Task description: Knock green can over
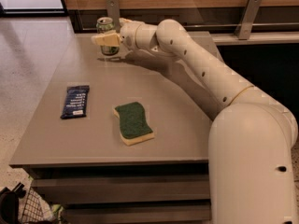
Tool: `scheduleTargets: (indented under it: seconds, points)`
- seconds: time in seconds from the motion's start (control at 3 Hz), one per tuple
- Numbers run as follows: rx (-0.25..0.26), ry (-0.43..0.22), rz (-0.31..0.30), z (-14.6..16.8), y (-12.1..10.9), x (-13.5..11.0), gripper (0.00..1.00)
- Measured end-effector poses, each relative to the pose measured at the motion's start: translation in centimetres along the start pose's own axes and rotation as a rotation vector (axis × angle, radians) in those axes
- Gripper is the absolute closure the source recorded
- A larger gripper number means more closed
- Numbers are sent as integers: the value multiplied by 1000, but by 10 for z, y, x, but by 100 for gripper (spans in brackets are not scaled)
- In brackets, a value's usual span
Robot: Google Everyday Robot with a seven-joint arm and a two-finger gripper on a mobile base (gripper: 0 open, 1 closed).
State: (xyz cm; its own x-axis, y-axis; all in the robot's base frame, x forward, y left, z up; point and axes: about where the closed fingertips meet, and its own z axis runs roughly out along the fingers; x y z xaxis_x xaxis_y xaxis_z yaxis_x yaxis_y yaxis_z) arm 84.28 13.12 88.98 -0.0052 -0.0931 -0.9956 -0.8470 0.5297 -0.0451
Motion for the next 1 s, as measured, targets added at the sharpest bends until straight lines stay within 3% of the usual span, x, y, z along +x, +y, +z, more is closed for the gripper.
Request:
scheduleTargets:
  seconds: [1.0]
  points:
    - [-13,0,2,8,7,1,88]
